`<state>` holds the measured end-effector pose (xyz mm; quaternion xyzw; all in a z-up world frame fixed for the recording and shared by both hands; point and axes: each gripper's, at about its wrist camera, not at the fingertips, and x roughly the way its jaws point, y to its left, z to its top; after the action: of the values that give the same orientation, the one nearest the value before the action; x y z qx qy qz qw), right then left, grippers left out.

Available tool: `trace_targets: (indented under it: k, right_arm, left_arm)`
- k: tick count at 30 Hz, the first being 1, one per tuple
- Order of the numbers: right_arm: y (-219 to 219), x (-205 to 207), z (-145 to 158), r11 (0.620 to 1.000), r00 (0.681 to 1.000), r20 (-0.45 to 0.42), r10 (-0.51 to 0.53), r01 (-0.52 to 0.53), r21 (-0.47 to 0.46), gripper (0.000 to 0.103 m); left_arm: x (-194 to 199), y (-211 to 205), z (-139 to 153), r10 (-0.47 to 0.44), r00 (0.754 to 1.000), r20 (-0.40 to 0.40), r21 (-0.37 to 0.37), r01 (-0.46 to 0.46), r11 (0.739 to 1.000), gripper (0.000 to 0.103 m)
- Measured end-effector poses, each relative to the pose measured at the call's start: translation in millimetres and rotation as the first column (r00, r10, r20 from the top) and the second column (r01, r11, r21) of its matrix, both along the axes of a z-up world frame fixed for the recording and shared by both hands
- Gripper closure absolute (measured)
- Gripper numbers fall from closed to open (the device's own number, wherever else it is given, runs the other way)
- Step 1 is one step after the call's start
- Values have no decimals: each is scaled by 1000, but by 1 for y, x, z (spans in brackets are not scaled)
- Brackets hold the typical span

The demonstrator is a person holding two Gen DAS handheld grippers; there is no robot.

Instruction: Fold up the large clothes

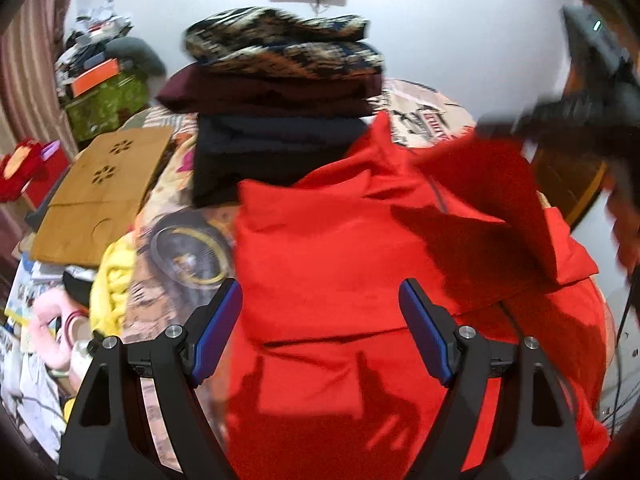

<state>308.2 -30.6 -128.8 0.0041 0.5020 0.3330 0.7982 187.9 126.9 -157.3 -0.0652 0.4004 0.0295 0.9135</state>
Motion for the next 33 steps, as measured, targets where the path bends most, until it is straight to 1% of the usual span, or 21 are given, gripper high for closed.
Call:
trace_targets:
  k: [3,6,9,11,12,15,17,19,21,22,23,24,27,28,31,33]
  right_arm:
    - [23,-19,-44,992,993,-87,84,-92,-89,97]
    - [29,-34,-69,982,983,-147,107,-128,-138,97]
    - [30,-38,-83,967,963,-240,119,-167,-191,97]
    - [27,-42,-82,957,941,-300,157,-219,-188,95]
    - [24,-46,-78,954,935,-303,185,-245,-174,95]
    - [11,-56,-57,944,941,-252,224,-274,-184,93]
    - [-6,-62,-39,945,954,-188,235,-269,-186,85]
    - [-19,-61,-24,953,968,-121,220,-240,-186,69]
    - [-40,-60,-7,962,983,-29,179,-181,-205,63]
    - [-56,-59,2,967,988,21,152,-144,-212,62]
    - [-59,-58,7,970,990,48,131,-118,-215,62]
    - [-73,-56,12,973,992,78,97,-78,-219,62]
    - [-107,-49,20,976,991,134,-2,31,-218,62]
    - [-123,-46,22,973,988,149,-43,76,-217,62]
    - [-152,-42,26,960,974,179,-137,176,-219,62]
    - [-173,-41,25,937,955,207,-210,258,-236,62]
  left_arm:
    - [-11,15,-7,24,999,-21,-13,-24,1000,23]
    - [-18,25,-14,46,998,-42,-15,-47,999,23]
    - [-20,28,-22,54,996,-67,-23,-56,998,23]
    - [-18,24,-25,46,996,-79,-24,-48,999,23]
    - [-18,22,-25,40,996,-80,-21,-42,999,23]
    - [-13,9,-23,9,997,-78,-9,-10,1000,23]
    - [-8,1,-22,-16,997,-80,-3,16,1000,23]
    - [-1,-13,-21,-52,995,-86,10,53,999,23]
    - [6,-25,-21,-89,992,-92,28,91,995,23]
    - [11,-34,-21,-112,989,-97,41,116,992,23]
    - [15,-41,-22,-132,986,-103,52,138,989,23]
    - [19,-47,-23,-144,984,-110,64,151,986,23]
    - [32,-69,-31,-188,972,-137,104,203,974,23]
    - [38,-77,-35,-204,967,-150,120,223,967,23]
    - [50,-96,-47,-245,951,-190,155,275,949,23]
    - [64,-108,-62,-268,933,-241,170,313,934,23]
